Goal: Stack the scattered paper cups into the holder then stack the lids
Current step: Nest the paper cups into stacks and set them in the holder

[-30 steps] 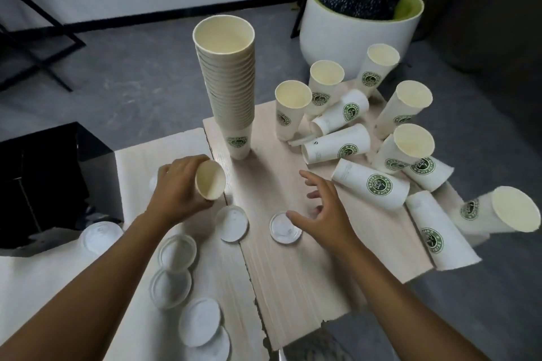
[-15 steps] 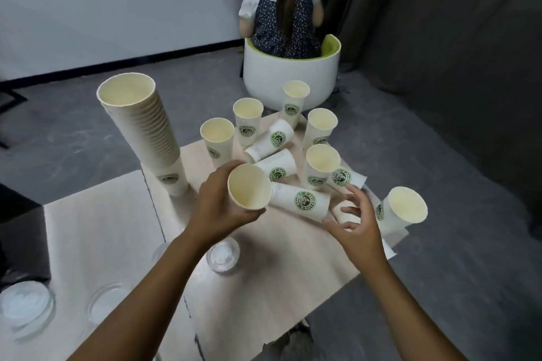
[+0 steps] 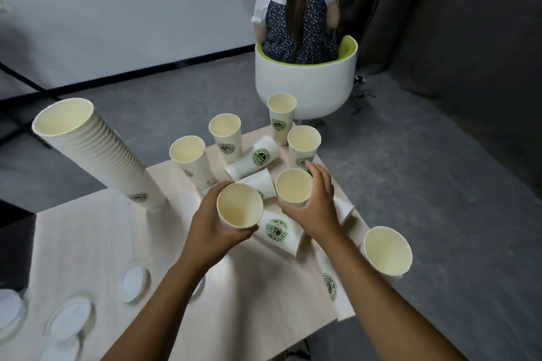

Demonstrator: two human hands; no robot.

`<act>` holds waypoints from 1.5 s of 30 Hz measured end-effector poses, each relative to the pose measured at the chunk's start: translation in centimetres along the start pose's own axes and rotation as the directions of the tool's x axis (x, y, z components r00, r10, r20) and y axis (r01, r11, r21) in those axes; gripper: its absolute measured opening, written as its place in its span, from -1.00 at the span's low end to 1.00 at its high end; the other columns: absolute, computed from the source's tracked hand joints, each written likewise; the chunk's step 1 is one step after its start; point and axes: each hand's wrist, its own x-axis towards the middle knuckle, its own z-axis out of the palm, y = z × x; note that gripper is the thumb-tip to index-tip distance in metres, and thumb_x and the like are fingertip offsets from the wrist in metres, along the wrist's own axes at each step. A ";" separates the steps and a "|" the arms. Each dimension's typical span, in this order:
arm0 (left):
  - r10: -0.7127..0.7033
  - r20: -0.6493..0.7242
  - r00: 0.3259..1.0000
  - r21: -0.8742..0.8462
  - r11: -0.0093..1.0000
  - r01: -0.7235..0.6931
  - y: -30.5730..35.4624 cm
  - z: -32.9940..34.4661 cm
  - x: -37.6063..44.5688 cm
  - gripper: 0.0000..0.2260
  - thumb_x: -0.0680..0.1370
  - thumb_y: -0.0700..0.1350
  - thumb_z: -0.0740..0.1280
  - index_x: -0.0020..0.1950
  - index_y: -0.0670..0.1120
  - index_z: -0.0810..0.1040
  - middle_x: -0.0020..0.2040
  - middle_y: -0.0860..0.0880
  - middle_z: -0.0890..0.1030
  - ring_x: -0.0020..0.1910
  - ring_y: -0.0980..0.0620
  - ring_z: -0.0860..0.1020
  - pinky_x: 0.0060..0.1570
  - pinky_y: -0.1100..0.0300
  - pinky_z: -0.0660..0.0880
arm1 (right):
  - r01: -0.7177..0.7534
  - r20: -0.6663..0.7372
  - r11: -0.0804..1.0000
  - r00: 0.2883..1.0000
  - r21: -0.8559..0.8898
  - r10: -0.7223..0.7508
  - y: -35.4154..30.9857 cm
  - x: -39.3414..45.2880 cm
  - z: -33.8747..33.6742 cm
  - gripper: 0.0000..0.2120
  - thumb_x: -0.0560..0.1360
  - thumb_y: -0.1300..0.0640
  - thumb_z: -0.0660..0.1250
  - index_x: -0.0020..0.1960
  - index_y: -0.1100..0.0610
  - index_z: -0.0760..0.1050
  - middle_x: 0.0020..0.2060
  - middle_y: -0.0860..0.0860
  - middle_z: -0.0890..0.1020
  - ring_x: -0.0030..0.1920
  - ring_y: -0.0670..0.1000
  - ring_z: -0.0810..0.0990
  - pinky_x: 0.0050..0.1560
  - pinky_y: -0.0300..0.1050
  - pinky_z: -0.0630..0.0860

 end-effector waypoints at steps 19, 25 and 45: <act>-0.015 -0.099 0.995 0.009 1.000 0.015 0.7 -0.2 2.8 -0.22 0.26 -0.05 0.73 0.37 0.17 0.44 0.28 0.20 0.59 0.25 0.12 0.57 0.21 -0.07 0.56 | -0.029 0.113 0.994 0.993 -0.101 0.040 1.0 3.5 -0.1 -0.20 0.31 0.07 0.61 0.48 0.02 0.36 0.39 -0.06 0.34 0.38 -0.03 0.39 0.28 -0.20 0.37; 0.026 -0.133 0.991 -0.040 0.999 -0.032 2.4 -1.8 2.7 -0.21 0.20 0.10 0.68 0.37 0.16 0.45 0.30 0.22 0.58 0.26 0.18 0.55 0.19 -0.02 0.56 | 0.147 0.065 0.988 0.987 -0.049 -0.144 -2.7 3.8 -1.8 -0.26 0.28 0.04 0.62 0.41 0.04 0.44 0.34 -0.10 0.41 0.37 -0.04 0.42 0.36 -0.14 0.40; 0.101 -0.441 0.892 0.160 0.986 -0.033 3.0 -25.4 -10.9 -0.22 0.19 -0.07 0.75 0.29 0.15 0.44 0.20 0.25 0.58 0.19 0.19 0.56 0.08 0.38 0.45 | 0.607 0.264 0.721 0.674 0.334 -0.690 -29.1 -6.7 5.3 -0.17 0.29 0.06 0.69 0.47 0.03 0.40 0.33 -0.12 0.43 0.35 -0.23 0.41 0.32 -0.41 0.33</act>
